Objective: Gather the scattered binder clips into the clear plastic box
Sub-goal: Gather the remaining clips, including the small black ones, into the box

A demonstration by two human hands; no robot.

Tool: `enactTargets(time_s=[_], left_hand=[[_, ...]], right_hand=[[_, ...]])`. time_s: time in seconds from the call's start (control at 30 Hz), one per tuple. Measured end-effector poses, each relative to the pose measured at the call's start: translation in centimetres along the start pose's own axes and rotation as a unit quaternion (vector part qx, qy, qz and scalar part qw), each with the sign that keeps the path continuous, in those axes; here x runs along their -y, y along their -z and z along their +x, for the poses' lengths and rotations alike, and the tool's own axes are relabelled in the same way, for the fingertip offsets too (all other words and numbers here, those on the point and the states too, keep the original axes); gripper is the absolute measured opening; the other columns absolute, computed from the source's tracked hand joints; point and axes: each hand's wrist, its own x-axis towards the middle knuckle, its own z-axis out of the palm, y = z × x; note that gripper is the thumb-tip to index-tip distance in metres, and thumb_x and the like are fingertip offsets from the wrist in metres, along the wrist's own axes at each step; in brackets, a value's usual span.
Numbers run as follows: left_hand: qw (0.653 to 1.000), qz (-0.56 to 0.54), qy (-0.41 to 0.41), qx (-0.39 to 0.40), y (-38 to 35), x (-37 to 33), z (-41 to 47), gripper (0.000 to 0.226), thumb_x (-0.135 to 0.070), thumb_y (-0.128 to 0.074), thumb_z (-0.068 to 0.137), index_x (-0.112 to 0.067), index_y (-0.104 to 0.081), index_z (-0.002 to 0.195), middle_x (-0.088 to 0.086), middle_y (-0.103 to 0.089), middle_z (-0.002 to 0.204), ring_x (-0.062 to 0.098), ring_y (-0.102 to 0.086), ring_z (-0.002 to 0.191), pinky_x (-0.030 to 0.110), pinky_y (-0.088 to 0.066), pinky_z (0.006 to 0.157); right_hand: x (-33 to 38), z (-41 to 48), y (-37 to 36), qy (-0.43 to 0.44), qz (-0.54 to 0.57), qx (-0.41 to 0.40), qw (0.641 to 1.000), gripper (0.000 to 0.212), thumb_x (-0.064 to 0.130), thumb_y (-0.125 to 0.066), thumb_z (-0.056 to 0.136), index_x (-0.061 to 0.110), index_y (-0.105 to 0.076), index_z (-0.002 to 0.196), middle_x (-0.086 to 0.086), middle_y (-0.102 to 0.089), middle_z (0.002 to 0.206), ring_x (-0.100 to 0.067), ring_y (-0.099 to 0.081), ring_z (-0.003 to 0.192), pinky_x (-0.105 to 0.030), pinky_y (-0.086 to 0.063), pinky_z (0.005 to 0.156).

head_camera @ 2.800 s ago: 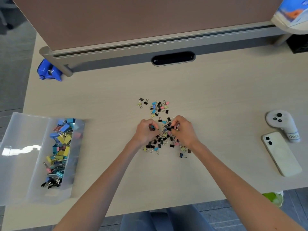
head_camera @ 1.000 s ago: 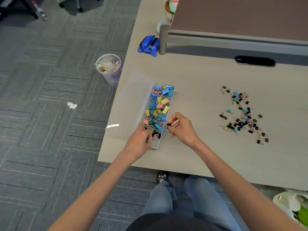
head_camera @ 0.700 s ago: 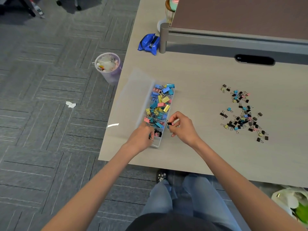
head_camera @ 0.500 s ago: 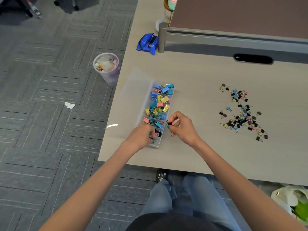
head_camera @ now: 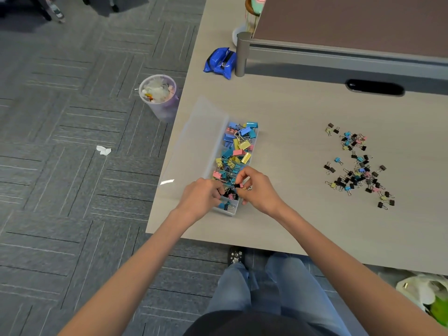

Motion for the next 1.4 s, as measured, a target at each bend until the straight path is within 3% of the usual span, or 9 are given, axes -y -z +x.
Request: enactTargets(time_s=[0.3,0.5,0.67,0.9,1.13,1.4], left_hand=[[0.996,-0.023,0.045,-0.07,1.3,2.1,-1.3,0.022,-0.004,-0.059,0.084,-0.024,-0.066,0.087,-0.01,-0.066,0.079,0.012,-0.063,0.081,0.028,-0.05,0.069],[0.992,-0.049,0.063,-0.098,1.5,3.1,-1.9,0.025,-0.002,-0.059,0.081,-0.027,-0.063,0.081,-0.012,-0.062,0.074,0.01,-0.061,0.075,0.029,-0.051,0.07],[0.991,-0.064,0.071,-0.098,1.5,3.1,-1.9,0.022,-0.003,-0.06,0.082,-0.024,-0.064,0.083,-0.01,-0.064,0.076,0.012,-0.062,0.077,0.028,-0.05,0.07],[0.99,-0.069,0.079,-0.096,1.5,3.1,-1.8,0.022,-0.003,-0.059,0.082,-0.024,-0.065,0.083,-0.008,-0.065,0.077,0.012,-0.063,0.077,0.03,-0.052,0.07],[0.991,-0.063,0.078,-0.094,1.6,3.0,-1.6,0.021,-0.003,-0.06,0.083,-0.023,-0.065,0.084,-0.008,-0.065,0.078,0.012,-0.063,0.077,0.03,-0.052,0.071],[0.991,-0.069,0.073,-0.092,1.4,2.6,-1.4,0.023,-0.004,-0.063,0.083,-0.027,-0.062,0.08,-0.01,-0.064,0.076,0.01,-0.062,0.076,0.032,-0.053,0.071]], right_hand=[[0.5,0.6,-2.5,0.012,-0.036,0.101,0.994,0.032,-0.008,-0.063,0.08,0.021,-0.049,0.079,0.002,-0.052,0.083,-0.017,-0.053,0.06,-0.027,-0.047,0.054],[0.3,1.5,-4.1,-0.009,-0.074,0.167,0.983,0.024,-0.006,-0.058,0.08,0.016,-0.05,0.082,-0.001,-0.05,0.087,-0.011,-0.049,0.059,-0.021,-0.044,0.045],[0.3,2.9,-4.3,0.042,-0.205,0.204,0.956,0.022,-0.005,-0.059,0.079,0.014,-0.052,0.087,0.002,-0.051,0.085,-0.015,-0.05,0.077,-0.024,-0.04,0.064],[-0.4,3.0,-5.2,0.099,-0.264,0.178,0.943,0.017,0.0,-0.061,0.079,0.015,-0.054,0.085,0.004,-0.051,0.084,-0.017,-0.052,0.078,-0.031,-0.044,0.067],[-1.1,2.7,-4.6,0.065,-0.182,0.144,0.97,0.023,-0.006,-0.057,0.079,0.014,-0.06,0.09,-0.002,-0.065,0.087,-0.016,-0.064,0.078,-0.039,-0.055,0.073],[-0.7,2.0,-2.6,0.057,-0.086,0.087,0.991,0.028,-0.012,-0.053,0.08,0.011,-0.064,0.089,-0.005,-0.068,0.088,-0.013,-0.067,0.079,-0.027,-0.056,0.075]])
